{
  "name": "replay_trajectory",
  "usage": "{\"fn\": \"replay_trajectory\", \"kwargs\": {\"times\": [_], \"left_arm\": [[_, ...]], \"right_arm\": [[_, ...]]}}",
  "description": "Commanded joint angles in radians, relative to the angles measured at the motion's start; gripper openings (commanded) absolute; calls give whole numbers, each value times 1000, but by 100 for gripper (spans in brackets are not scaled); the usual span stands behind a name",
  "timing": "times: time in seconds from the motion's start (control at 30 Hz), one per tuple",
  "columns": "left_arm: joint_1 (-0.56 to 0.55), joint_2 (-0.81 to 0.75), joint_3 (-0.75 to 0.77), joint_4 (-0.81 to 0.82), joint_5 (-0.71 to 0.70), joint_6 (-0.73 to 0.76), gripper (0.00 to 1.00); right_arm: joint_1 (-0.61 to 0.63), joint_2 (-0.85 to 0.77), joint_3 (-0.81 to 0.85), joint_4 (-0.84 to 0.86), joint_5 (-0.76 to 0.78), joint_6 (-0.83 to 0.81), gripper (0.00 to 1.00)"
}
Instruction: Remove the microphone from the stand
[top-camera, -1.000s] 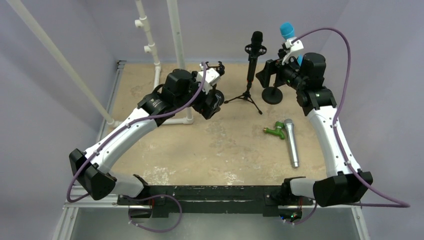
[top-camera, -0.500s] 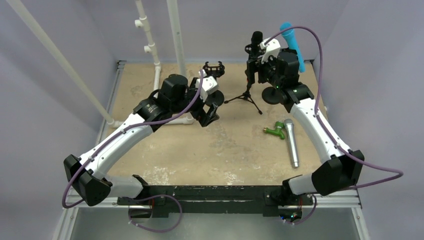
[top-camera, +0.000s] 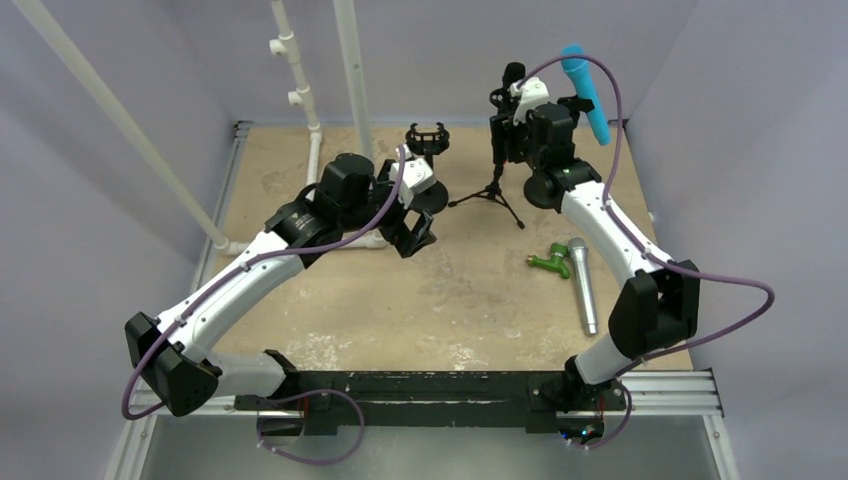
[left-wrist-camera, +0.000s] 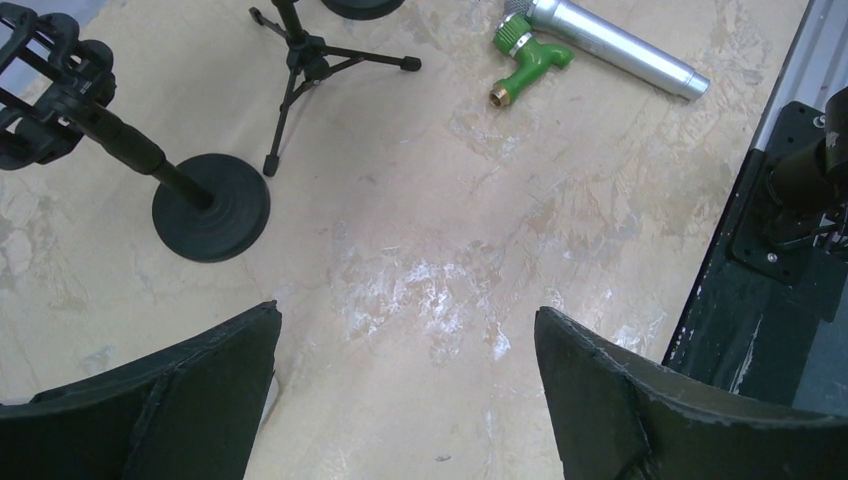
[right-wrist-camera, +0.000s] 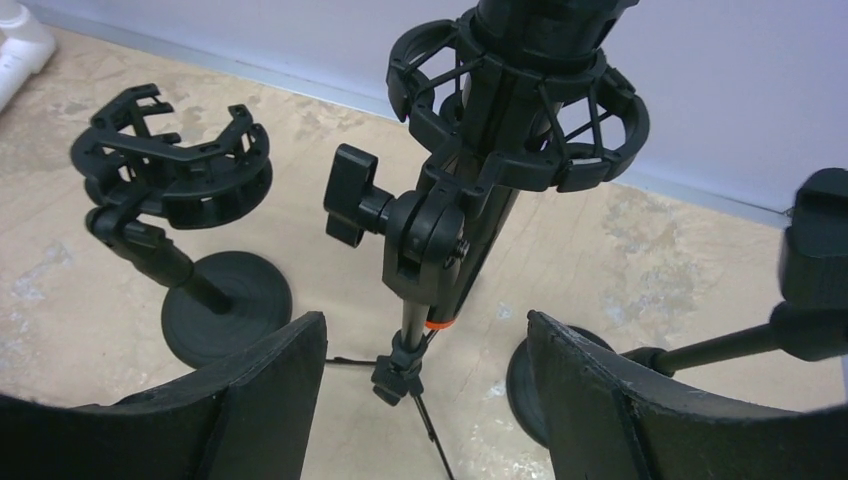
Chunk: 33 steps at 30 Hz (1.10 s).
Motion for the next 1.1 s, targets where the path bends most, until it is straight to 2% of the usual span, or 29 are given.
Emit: {"fn": "replay_trajectory", "kwargs": {"times": [0.0,0.3,0.73,1.07], "left_arm": [[2,-18,-11,37,12,26,94],[1,-18,-19,45,13,33,95],[1,-18,-32,51,1,42,95],[1,-34,-36,49,-16,57,94]], "right_arm": [[3,37,67,59,39,35,70],[3,106,102,72,52,51,54],[2,104,75,71,29,56,26],[3,80,49,68,16,56,0]]}}
